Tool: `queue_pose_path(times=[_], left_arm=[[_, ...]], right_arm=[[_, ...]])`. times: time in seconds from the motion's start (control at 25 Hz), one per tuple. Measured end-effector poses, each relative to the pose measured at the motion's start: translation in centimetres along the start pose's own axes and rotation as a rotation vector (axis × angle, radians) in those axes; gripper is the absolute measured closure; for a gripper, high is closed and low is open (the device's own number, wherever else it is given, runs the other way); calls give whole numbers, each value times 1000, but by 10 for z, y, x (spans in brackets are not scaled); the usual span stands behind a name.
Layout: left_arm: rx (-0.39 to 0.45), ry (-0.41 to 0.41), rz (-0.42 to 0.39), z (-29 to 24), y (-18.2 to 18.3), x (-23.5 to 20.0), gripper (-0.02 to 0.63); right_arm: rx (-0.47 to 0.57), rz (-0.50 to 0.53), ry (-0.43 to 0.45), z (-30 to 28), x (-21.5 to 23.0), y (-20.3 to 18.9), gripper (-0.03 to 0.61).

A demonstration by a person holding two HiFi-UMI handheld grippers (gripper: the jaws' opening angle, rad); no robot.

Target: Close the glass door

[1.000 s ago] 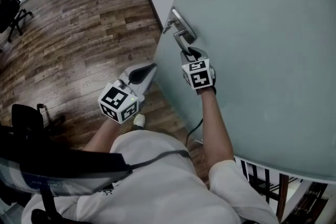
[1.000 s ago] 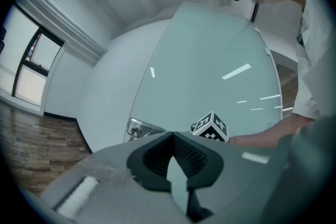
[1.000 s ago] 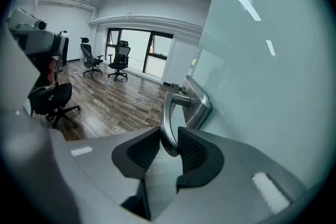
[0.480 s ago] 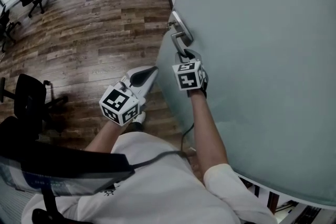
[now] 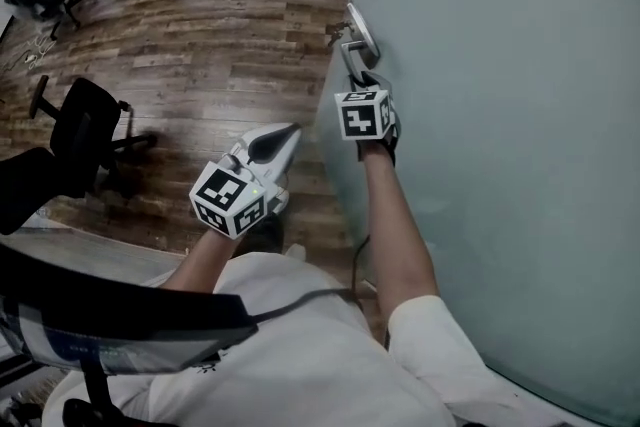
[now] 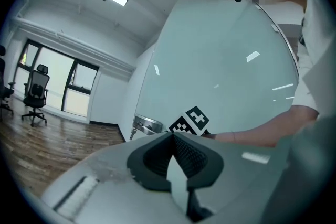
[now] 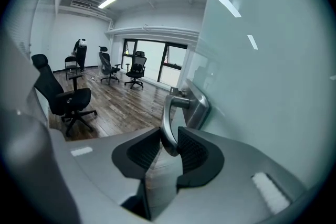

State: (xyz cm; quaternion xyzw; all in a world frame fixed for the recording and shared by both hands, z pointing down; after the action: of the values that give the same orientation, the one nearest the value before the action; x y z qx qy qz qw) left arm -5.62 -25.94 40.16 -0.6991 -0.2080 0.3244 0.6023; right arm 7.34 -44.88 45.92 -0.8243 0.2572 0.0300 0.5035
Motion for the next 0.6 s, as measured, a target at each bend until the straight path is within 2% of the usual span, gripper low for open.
queue_pose_path(times=[0.32,0.6], left_arm=[[-7,154,-10,63,-12,15,614],[10,180,-23,76,-7,22,614]], right_arm=[[32,3,46,6,-32,-1,471],[59,14,88,17,-49,0,469]])
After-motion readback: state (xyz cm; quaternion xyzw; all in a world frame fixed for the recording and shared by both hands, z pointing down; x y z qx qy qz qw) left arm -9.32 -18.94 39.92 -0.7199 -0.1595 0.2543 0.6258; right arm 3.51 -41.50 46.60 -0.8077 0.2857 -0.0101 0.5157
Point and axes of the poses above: the fingertips, and each gripper's own axes: z backward along the fingers, x to its right, y out of its top, the point moved 7 cm from there along z, backward along the fingers, and after that the axes turned 10 degrees about -y, right-handed, at the moved point
